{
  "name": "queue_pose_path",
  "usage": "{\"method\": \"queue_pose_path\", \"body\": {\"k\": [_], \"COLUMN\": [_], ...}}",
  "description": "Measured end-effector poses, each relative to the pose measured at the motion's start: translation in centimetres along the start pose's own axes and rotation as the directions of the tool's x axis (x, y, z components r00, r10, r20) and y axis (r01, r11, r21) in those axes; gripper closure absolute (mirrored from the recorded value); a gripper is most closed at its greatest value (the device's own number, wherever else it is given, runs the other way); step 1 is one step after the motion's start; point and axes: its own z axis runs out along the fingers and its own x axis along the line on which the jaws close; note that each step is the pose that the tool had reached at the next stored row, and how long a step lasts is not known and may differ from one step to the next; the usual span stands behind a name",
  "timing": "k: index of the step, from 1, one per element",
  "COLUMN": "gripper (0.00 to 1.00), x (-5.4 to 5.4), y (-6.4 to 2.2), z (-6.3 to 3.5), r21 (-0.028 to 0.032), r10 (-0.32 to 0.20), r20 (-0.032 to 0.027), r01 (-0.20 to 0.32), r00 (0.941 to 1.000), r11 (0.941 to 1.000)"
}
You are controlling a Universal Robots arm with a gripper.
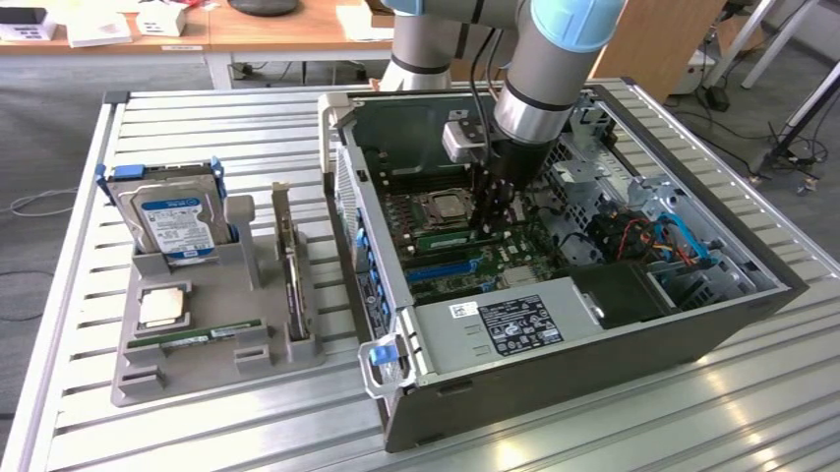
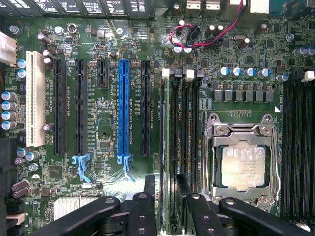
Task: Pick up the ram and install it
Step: 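Insert the ram into the slot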
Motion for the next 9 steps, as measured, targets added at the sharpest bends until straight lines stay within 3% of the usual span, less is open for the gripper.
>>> {"method": "queue_pose_path", "body": {"k": [9], "gripper": [0.69], "x": [-0.01], "y": [0.01], "z": [-0.23], "r21": [-0.0001], "r10": [0.0], "r20": [0.0], "r01": [0.0], "r00": [1.0], "r11": [1.0]}}
